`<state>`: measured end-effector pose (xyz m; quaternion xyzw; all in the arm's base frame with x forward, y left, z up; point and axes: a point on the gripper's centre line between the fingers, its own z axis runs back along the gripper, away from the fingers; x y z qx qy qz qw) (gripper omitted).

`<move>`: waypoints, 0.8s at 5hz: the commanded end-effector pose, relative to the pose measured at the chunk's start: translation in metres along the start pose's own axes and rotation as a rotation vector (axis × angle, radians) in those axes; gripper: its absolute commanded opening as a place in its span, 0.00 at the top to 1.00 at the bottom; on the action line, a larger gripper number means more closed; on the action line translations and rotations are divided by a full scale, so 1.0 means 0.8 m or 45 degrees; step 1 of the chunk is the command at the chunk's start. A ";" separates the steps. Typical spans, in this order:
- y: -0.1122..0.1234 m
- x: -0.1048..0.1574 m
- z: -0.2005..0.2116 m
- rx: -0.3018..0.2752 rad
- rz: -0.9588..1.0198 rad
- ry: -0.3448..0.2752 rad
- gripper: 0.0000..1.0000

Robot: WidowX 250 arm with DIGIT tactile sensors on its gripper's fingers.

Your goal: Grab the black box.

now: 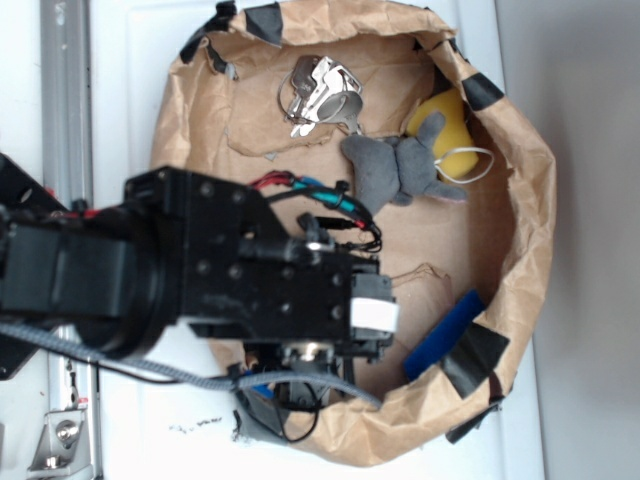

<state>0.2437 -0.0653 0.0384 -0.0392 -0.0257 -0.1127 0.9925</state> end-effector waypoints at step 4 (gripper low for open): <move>0.059 -0.001 0.143 0.051 0.152 -0.139 0.00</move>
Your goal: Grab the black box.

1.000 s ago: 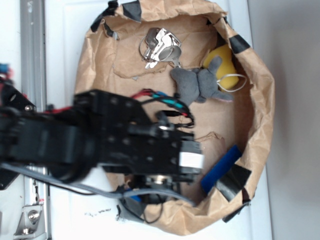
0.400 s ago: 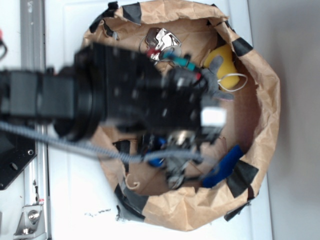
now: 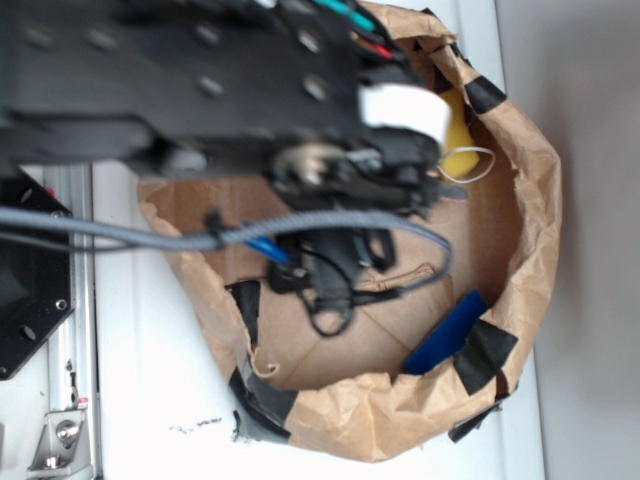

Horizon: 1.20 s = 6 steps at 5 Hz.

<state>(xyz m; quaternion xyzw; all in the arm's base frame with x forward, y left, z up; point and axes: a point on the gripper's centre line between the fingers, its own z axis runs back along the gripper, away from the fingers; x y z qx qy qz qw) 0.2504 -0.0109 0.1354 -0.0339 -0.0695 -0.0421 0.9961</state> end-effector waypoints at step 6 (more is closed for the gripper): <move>-0.012 -0.023 -0.118 0.133 -0.175 0.003 0.00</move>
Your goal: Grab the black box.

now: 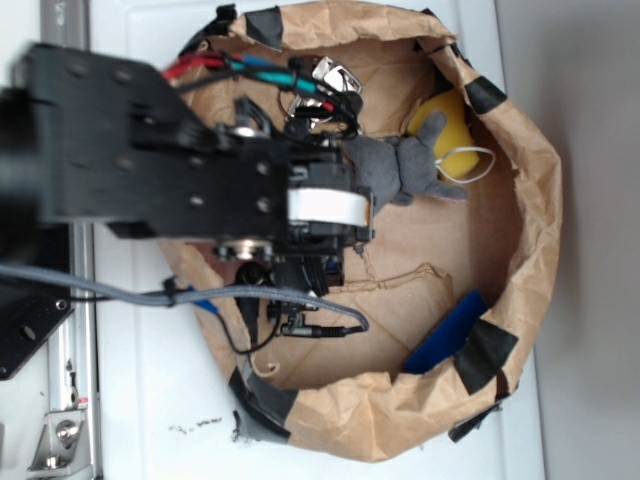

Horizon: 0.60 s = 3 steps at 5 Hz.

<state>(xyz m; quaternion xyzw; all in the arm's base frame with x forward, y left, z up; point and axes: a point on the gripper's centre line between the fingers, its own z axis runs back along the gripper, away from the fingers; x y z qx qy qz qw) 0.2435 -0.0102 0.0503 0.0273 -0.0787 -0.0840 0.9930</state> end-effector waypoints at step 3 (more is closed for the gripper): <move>-0.048 -0.001 -0.017 -0.131 -0.114 0.070 0.00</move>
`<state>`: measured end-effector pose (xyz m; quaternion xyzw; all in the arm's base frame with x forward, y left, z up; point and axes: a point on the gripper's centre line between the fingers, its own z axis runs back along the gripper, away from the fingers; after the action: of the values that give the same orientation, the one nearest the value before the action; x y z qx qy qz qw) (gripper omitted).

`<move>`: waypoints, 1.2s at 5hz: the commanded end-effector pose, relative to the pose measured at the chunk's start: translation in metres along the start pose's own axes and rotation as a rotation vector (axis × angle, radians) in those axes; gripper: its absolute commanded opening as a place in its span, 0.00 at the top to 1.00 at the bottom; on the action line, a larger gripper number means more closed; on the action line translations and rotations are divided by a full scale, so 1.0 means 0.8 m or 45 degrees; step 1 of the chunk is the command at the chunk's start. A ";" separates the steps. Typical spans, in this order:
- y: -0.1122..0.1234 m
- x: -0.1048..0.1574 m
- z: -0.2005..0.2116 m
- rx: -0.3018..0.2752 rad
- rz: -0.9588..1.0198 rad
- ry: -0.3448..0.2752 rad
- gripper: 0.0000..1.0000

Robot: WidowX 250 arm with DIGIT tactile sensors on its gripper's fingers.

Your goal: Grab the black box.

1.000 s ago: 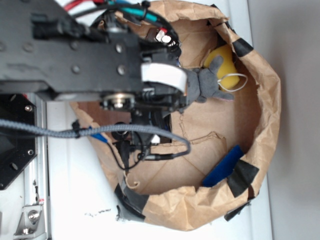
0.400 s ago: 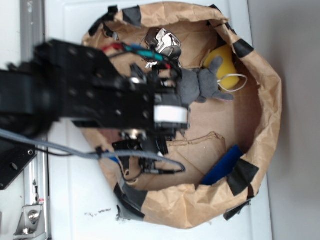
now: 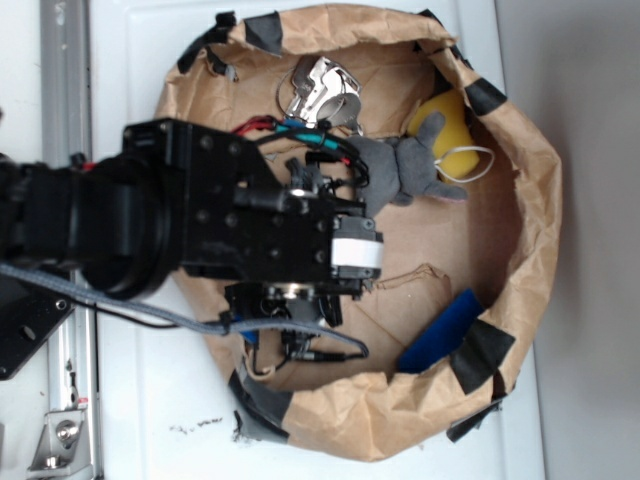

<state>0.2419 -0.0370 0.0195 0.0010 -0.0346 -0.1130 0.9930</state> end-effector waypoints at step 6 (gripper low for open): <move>0.020 0.022 0.107 -0.123 0.113 -0.113 1.00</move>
<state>0.2490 -0.0276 0.0864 -0.0546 -0.0390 -0.0735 0.9950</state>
